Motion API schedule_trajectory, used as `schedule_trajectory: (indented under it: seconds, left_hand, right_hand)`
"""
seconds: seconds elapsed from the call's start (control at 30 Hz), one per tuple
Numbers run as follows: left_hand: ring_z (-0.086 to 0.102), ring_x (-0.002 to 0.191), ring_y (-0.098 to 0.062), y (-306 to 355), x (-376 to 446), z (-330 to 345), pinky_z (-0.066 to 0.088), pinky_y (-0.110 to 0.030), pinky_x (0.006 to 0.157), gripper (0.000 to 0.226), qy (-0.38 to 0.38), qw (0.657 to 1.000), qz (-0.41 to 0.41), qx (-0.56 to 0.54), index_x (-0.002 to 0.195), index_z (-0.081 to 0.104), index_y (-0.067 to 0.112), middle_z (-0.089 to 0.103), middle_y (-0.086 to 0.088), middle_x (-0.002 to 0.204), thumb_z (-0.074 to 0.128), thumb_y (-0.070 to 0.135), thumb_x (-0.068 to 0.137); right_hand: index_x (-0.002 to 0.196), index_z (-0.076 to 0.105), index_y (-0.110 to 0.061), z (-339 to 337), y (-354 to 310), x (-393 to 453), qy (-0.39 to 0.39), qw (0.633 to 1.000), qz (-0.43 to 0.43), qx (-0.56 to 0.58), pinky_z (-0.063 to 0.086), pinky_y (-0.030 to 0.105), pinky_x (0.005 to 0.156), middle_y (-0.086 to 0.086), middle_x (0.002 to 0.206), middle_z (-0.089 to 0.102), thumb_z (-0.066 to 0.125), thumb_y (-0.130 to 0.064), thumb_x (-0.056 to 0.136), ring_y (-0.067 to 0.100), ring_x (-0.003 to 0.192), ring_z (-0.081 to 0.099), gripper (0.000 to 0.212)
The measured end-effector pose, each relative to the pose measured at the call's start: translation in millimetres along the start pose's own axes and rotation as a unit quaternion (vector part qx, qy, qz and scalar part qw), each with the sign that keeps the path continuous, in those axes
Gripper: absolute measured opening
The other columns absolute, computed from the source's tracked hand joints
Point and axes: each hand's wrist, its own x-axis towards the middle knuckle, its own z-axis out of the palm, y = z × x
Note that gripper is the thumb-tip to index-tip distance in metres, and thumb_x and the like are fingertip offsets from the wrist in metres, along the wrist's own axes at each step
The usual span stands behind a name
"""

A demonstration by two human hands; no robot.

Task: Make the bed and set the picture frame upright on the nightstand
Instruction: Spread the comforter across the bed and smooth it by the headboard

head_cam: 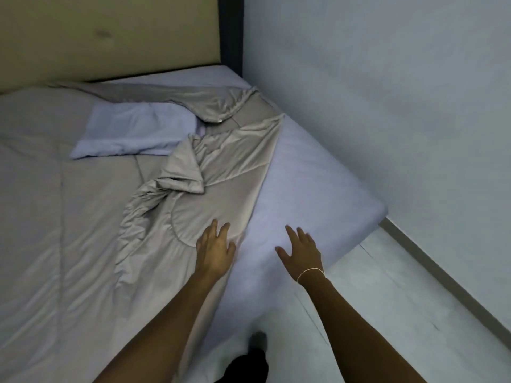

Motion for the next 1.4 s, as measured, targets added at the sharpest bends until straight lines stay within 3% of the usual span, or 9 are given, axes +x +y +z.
schedule_trajectory:
  seconds: [0.27, 0.6, 0.77, 0.87, 1.0, 1.1, 1.17, 1.23, 1.4]
  left_hand:
    - [0.037, 0.133, -0.038, -1.7, 113.9, 30.1, 0.035, -0.051, 0.103, 0.054, 0.024, 0.995, -0.094, 0.003, 0.138, 0.046, 0.011, 0.032, -0.022, 0.149, 0.060, 0.021, 0.087]
    - [0.026, 0.140, -0.039, -24.2, 203.9, 59.8, 0.027, -0.056, 0.108, 0.061, 0.045, 0.975, -0.218, 0.001, 0.145, 0.036, 0.014, 0.026, -0.019, 0.153, 0.059, 0.027, 0.090]
    - [0.027, 0.139, -0.041, -72.1, 276.2, 86.0, 0.029, -0.060, 0.104, 0.069, 0.095, 0.962, -0.251, 0.058, 0.147, 0.030, 0.016, 0.026, -0.020, 0.153, 0.046, 0.048, 0.088]
    - [0.025, 0.139, -0.042, -112.7, 340.3, 106.8, 0.030, -0.062, 0.103, 0.080, 0.088, 0.962, -0.237, 0.105, 0.149, 0.023, 0.016, 0.020, -0.021, 0.155, 0.061, 0.045, 0.086]
    - [0.001, 0.145, -0.039, -169.8, 418.8, 129.4, 0.011, -0.065, 0.109, 0.093, 0.085, 0.948, -0.243, 0.187, 0.152, 0.005, 0.021, -0.002, -0.018, 0.158, 0.058, 0.054, 0.083]
    - [-0.008, 0.144, -0.040, -220.1, 456.0, 143.2, -0.001, -0.066, 0.109, 0.107, 0.071, 0.932, -0.278, 0.223, 0.151, -0.005, 0.024, -0.008, -0.018, 0.158, 0.059, 0.064, 0.076]
    - [-0.003, 0.143, -0.044, -247.7, 462.0, 165.1, -0.003, -0.067, 0.109, 0.106, 0.051, 0.916, -0.321, 0.235, 0.151, -0.006, 0.022, 0.005, -0.022, 0.157, 0.059, 0.061, 0.077]
    - [0.013, 0.140, -0.047, -257.1, 457.5, 186.4, -0.001, -0.068, 0.109, 0.091, 0.027, 0.904, -0.349, 0.244, 0.151, 0.000, 0.021, 0.024, -0.027, 0.149, 0.056, 0.046, 0.084]
    - [0.039, 0.122, -0.049, -233.3, 443.6, 197.9, 0.023, -0.063, 0.104, 0.062, 0.033, 0.911, -0.353, 0.212, 0.148, 0.021, 0.033, 0.038, -0.024, 0.137, 0.049, 0.032, 0.092]
  right_hand:
    - [0.152, 0.011, -0.034, -3.5, -0.4, 133.6, -0.077, 0.993, -0.077, -0.040, 0.023, 0.043, 0.116, 0.003, 0.162, 0.010, 0.043, -0.058, 0.093, 0.028, 0.148, 0.011, 0.071]
    - [0.152, 0.011, -0.036, 0.6, -21.8, 291.2, -0.181, 0.967, -0.155, -0.089, 0.019, 0.042, 0.118, 0.002, 0.162, 0.009, 0.046, -0.056, 0.092, 0.027, 0.149, 0.008, 0.072]
    - [0.151, 0.012, -0.037, 52.2, -51.3, 407.3, -0.201, 0.947, -0.226, -0.105, 0.023, 0.043, 0.118, 0.004, 0.161, 0.013, 0.049, -0.055, 0.091, 0.027, 0.148, 0.012, 0.073]
    - [0.151, 0.011, -0.037, 102.7, -68.1, 481.3, -0.179, 0.938, -0.273, -0.114, 0.020, 0.047, 0.117, 0.006, 0.161, 0.010, 0.052, -0.054, 0.090, 0.029, 0.147, 0.011, 0.076]
    - [0.150, -0.003, -0.044, 172.7, -81.4, 559.9, -0.193, 0.923, -0.297, -0.151, 0.004, 0.062, 0.114, 0.001, 0.162, -0.010, 0.054, -0.064, 0.082, 0.029, 0.149, -0.005, 0.091]
    - [0.146, -0.016, -0.046, 230.4, -55.7, 585.0, -0.237, 0.899, -0.298, -0.218, -0.004, 0.068, 0.110, -0.003, 0.159, -0.022, 0.040, -0.083, 0.074, 0.027, 0.147, -0.019, 0.098]
    - [0.147, -0.017, -0.043, 259.5, -36.7, 587.9, -0.188, 0.902, -0.319, -0.224, -0.009, 0.067, 0.109, -0.001, 0.159, -0.022, 0.030, -0.085, 0.075, 0.027, 0.146, -0.021, 0.095]
    - [0.148, -0.017, -0.042, 272.8, -32.1, 590.6, -0.164, 0.903, -0.337, -0.208, -0.011, 0.066, 0.109, 0.000, 0.160, -0.021, 0.026, -0.084, 0.077, 0.028, 0.146, -0.020, 0.093]
    - [0.146, -0.017, -0.045, 261.9, -38.4, 595.2, -0.218, 0.892, -0.337, -0.207, -0.011, 0.066, 0.109, -0.002, 0.159, -0.024, 0.030, -0.084, 0.077, 0.027, 0.146, -0.023, 0.093]
